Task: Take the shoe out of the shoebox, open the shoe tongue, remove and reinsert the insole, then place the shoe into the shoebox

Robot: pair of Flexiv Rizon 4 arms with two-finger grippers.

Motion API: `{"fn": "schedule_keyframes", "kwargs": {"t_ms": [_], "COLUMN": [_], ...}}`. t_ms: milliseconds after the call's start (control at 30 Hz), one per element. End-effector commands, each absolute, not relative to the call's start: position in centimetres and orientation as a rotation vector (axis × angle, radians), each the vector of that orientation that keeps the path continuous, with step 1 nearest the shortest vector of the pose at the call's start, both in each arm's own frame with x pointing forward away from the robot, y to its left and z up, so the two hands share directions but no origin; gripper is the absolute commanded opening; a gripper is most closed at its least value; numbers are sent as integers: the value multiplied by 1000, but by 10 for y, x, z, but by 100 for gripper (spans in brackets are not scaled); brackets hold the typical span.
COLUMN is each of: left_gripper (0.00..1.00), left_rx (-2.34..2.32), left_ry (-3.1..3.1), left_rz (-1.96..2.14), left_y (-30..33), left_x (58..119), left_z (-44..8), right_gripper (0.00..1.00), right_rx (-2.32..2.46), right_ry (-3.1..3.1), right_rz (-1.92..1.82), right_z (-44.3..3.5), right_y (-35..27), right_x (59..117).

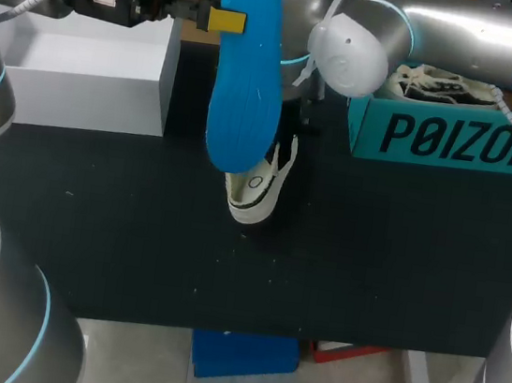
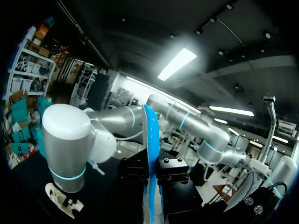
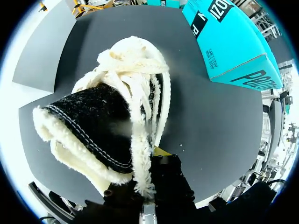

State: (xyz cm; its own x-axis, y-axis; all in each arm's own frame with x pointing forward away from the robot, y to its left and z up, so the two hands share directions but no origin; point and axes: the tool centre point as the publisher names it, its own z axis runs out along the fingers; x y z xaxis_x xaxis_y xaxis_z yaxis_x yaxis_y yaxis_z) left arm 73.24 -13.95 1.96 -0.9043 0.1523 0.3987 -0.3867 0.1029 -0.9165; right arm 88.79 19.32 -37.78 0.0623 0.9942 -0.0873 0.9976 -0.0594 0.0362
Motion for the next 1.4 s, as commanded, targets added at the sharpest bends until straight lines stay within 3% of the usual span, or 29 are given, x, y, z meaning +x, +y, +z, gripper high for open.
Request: {"fn": "schedule_keyframes", "kwargs": {"t_ms": [33,200,233,300,333,367,867,1400], "left_gripper": [0,0,0,0,0,0,0,0], "left_rx": [231,231,231,231,231,231,231,231], "left_ry": [-1995,-1995,-1995,-1995,-1995,-1995,-1995,-1995], "left_rz": [1858,1858,1858,1858,1858,1858,1858,1858], "left_y": [-140,-140,-140,-140,-140,-140,-140,-140], "left_x": [732,732,732,732,732,732,732,732], "left_z": [19,19,19,19,19,19,19,19], "right_gripper": [0,0,7,11,47,100,100,100], "right_rx": [2213,2217,2214,2214,2229,2237,2278,2478], "right_ry": [2103,2070,2058,2041,2025,1998,2016,2346], "right_rz": [-80,-113,-122,-132,-138,-154,3,822], "right_z": [-394,-407,-409,-411,-412,-413,-364,-322], "right_y": [200,196,195,194,192,190,178,180], "right_x": [892,890,889,888,887,887,884,877]}}
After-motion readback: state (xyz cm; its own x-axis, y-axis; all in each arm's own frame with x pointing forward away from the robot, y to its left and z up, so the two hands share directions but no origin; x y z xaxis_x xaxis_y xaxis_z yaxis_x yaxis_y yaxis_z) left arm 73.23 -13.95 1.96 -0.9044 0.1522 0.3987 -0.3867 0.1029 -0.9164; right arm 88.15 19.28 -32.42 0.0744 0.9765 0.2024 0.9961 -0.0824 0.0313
